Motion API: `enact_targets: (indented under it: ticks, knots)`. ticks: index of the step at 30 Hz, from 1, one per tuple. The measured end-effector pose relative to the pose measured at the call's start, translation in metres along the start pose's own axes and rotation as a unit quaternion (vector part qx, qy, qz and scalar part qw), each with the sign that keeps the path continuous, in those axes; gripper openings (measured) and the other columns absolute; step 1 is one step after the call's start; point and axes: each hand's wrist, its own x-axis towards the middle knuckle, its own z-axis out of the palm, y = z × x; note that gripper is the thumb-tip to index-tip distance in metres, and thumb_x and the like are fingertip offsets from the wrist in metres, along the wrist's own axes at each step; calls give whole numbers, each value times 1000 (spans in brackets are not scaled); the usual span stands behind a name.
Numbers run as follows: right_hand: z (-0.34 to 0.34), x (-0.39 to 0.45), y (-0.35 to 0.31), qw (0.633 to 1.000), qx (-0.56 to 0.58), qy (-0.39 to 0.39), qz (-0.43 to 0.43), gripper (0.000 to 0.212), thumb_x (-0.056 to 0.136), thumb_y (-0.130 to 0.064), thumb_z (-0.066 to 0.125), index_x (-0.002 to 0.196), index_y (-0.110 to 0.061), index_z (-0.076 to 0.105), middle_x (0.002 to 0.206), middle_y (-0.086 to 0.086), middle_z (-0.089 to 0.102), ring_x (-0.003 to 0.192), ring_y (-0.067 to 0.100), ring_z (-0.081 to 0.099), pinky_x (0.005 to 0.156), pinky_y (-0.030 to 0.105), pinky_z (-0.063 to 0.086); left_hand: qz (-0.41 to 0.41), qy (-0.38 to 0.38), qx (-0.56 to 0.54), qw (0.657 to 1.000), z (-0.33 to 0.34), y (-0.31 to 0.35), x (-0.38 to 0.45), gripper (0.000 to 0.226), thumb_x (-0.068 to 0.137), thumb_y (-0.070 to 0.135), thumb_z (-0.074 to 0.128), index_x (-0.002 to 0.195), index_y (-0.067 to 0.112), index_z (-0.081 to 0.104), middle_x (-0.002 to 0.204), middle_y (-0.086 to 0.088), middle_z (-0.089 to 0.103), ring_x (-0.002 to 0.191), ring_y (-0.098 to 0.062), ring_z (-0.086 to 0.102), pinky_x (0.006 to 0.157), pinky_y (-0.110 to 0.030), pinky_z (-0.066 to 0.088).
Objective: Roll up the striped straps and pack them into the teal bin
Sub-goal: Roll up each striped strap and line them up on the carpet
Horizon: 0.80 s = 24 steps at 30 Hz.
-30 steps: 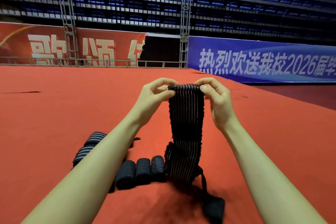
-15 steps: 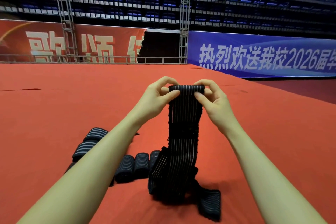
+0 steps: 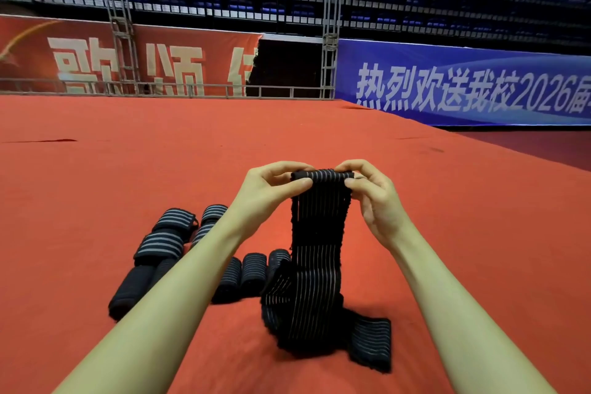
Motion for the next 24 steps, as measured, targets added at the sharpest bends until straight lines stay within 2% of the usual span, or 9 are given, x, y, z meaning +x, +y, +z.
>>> enact_targets:
  ticks: [2,3,5,8,11,16,17,20,24]
  knots:
    - [2,-3,4,1000,-1,-2,-8,7,75,-24,66,80,-27,70,79,-4,63,81,16,52,75,27,39,-5,7,0,1000,-2,-3,-3,21,82,-3,67,94,13,72,89,-3,71,87,-11,63,80,-19,51]
    - [2,-5,6,1000,-6,0,-15,8,77,-20,67,81,-27,69,78,-6,63,79,12,55,75,24,41,-7,6,5,1000,-3,-5,-4,23,81,-5,68,92,15,72,89,0,71,88,-12,62,81,-20,51]
    - [3,-7,10,1000,3,-5,-23,20,81,-8,66,90,-26,69,80,-3,65,79,10,59,76,19,45,-8,-1,12,1000,-6,-9,-7,26,80,-6,68,91,17,73,92,2,72,90,-15,62,85,-26,51]
    - [6,-6,11,1000,26,1,-13,31,82,4,65,105,-17,65,86,-3,69,85,9,63,78,19,47,-6,0,10,1000,-11,-9,-9,23,83,2,68,100,17,71,97,-4,71,90,-12,63,85,-25,52]
    - [6,-6,12,1000,11,14,-5,26,82,5,65,99,-15,67,89,-5,72,90,10,65,80,20,48,-16,12,45,999,-11,-8,-5,24,87,8,66,109,18,67,98,-4,70,88,-7,64,85,-26,53]
    - [8,-13,14,1000,-16,18,-8,25,87,7,60,98,-14,66,85,-7,70,86,7,64,77,18,48,-10,8,162,987,-10,-14,-5,9,93,16,59,99,14,66,94,-4,70,82,-9,63,80,-33,54]
    - [8,-15,15,999,-40,12,-8,24,89,4,60,99,-17,65,84,-7,70,83,7,64,76,18,48,-4,11,169,985,-10,-15,-7,9,93,16,59,99,13,65,94,-5,69,81,-9,62,77,-31,54]
    - [7,-20,19,997,-75,-24,7,23,93,-3,58,103,-24,61,85,-1,68,82,11,63,76,21,49,5,25,153,988,-9,-17,-12,8,90,9,62,97,11,65,89,-1,65,72,0,59,63,-14,46]
    - [7,-24,18,999,-38,-30,16,26,91,7,54,103,-16,60,79,-7,69,78,7,62,74,17,47,-8,48,67,997,-6,-17,-17,16,84,-1,66,92,13,68,79,3,64,65,-4,57,51,-8,38]
